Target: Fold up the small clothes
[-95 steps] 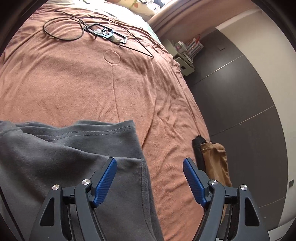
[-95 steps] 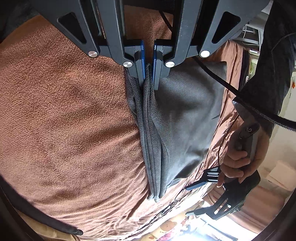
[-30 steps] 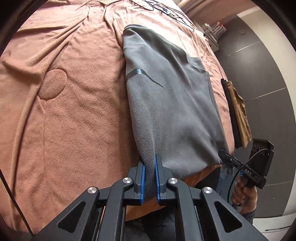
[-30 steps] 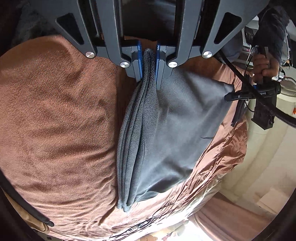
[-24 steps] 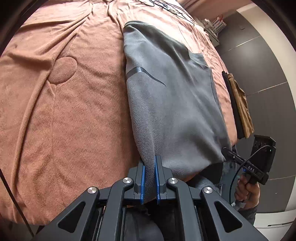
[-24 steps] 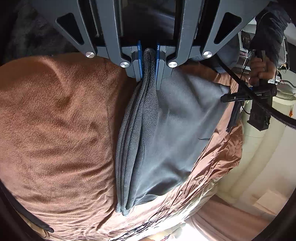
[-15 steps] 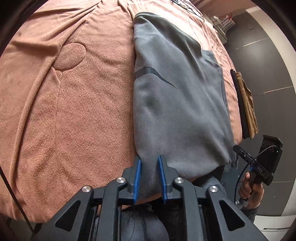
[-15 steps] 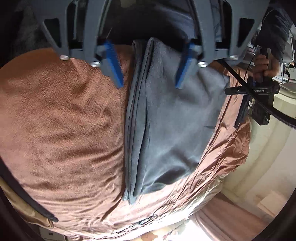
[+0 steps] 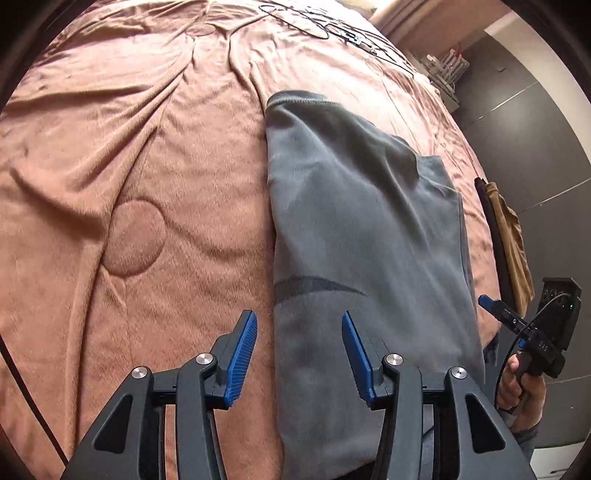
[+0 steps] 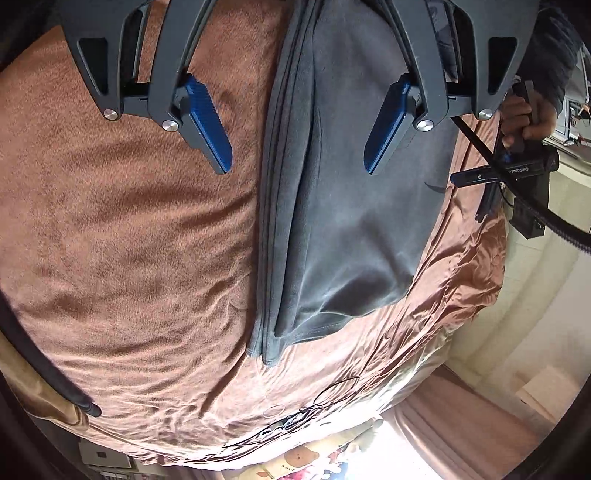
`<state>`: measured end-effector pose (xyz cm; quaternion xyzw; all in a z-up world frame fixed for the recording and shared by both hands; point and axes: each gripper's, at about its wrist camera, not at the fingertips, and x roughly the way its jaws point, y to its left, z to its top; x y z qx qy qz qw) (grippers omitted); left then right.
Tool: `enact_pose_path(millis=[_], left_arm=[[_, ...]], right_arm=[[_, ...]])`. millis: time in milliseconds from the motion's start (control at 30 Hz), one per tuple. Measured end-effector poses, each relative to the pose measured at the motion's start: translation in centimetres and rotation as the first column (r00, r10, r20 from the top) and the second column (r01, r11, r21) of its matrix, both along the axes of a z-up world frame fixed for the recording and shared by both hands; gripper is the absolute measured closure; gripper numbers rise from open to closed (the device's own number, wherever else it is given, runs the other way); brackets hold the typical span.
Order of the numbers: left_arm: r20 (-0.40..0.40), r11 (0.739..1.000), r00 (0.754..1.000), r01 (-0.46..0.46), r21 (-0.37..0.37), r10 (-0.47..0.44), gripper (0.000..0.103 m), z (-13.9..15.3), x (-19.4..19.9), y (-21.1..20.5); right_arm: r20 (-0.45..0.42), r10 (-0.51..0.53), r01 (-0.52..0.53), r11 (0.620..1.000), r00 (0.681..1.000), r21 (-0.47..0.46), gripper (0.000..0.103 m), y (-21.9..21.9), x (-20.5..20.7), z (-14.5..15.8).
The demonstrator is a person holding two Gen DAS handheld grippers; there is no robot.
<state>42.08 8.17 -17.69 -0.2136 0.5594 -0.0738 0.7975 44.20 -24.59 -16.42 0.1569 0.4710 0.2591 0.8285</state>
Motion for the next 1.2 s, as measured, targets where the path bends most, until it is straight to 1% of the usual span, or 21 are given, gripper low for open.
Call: enact_pose_path(millis=[100,233,367,567,600,667,700,733,767,800,833,933,1000,1067,1133,1200], left_arm=[[0.026,1.000,1.000,0.013,0.017,-0.013,0.053,0.6,2.0,-0.3],[0.060,0.997,0.998,0.030,0.067,-0.034,0.053,1.5,4.8,-0.8],[0.088,0.994,0.994,0.052,0.099,-0.061,0.053,2.2,7.4,-1.5],[0.117,0.983,0.984,0.114,0.144,-0.132,0.053,2.7,11.1,-3.9],[0.122,0.980,0.982,0.124,0.155,-0.144,0.054,2.7,11.7,-4.4],[0.126,0.974,0.977,0.151,0.169,-0.174,0.059,2.4,13.0,-5.5],[0.122,0.971,0.975,0.164,0.177,-0.187,0.060,2.2,13.6,-6.0],[0.119,0.968,0.973,0.174,0.183,-0.198,0.065,2.1,14.2,-6.4],[0.116,0.964,0.971,0.186,0.189,-0.210,0.070,1.9,14.8,-6.9],[0.110,0.960,0.969,0.198,0.196,-0.222,0.072,1.7,15.3,-7.3],[0.105,0.956,0.967,0.208,0.206,-0.233,0.075,1.4,15.8,-7.7],[0.092,0.944,0.961,0.234,0.234,-0.261,0.077,0.6,16.9,-8.8],[0.076,0.937,0.960,0.243,0.252,-0.269,0.077,-0.2,17.6,-9.3],[0.050,0.938,0.965,0.239,0.253,-0.259,0.077,-1.3,18.3,-9.4],[0.030,0.945,0.970,0.228,0.236,-0.242,0.076,-2.3,18.9,-9.2],[0.040,0.947,0.972,0.217,0.235,-0.233,0.076,-2.7,19.2,-9.2]], right_arm=[[0.008,0.006,-0.006,1.000,1.000,-0.022,0.030,0.9,1.6,0.3],[0.000,0.002,-0.002,0.999,1.000,-0.039,0.030,1.9,3.8,0.3],[-0.010,0.003,-0.003,0.999,1.000,-0.051,0.030,2.8,6.0,0.0],[-0.001,-0.007,0.007,0.996,1.000,-0.087,0.030,4.3,9.2,-0.4],[0.002,-0.013,0.013,0.996,1.000,-0.092,0.030,4.5,9.7,-0.5],[0.008,-0.017,0.017,0.995,1.000,-0.100,0.031,4.9,10.5,-0.6],[0.014,-0.018,0.019,0.994,1.000,-0.107,0.037,5.0,10.8,-0.6],[0.016,-0.018,0.019,0.993,1.000,-0.119,0.045,5.2,11.1,-0.7],[0.015,-0.018,0.020,0.991,1.000,-0.134,0.050,5.3,11.4,-0.8],[0.011,-0.017,0.019,0.990,1.000,-0.143,0.058,5.3,11.6,-1.0],[0.005,-0.015,0.015,0.990,1.000,-0.141,0.061,5.3,11.6,-1.1],[-0.001,-0.009,0.008,0.991,1.000,-0.131,0.068,5.1,11.9,-1.4],[0.000,-0.010,0.010,0.993,1.000,-0.120,0.070,4.8,11.9,-1.6],[-0.007,-0.018,0.018,0.995,1.000,-0.099,0.072,4.2,11.9,-1.9],[-0.015,-0.025,0.024,0.997,1.000,-0.072,0.073,3.7,11.9,-2.3],[-0.020,-0.030,0.029,0.998,0.999,-0.051,0.074,3.3,12.0,-2.7]])
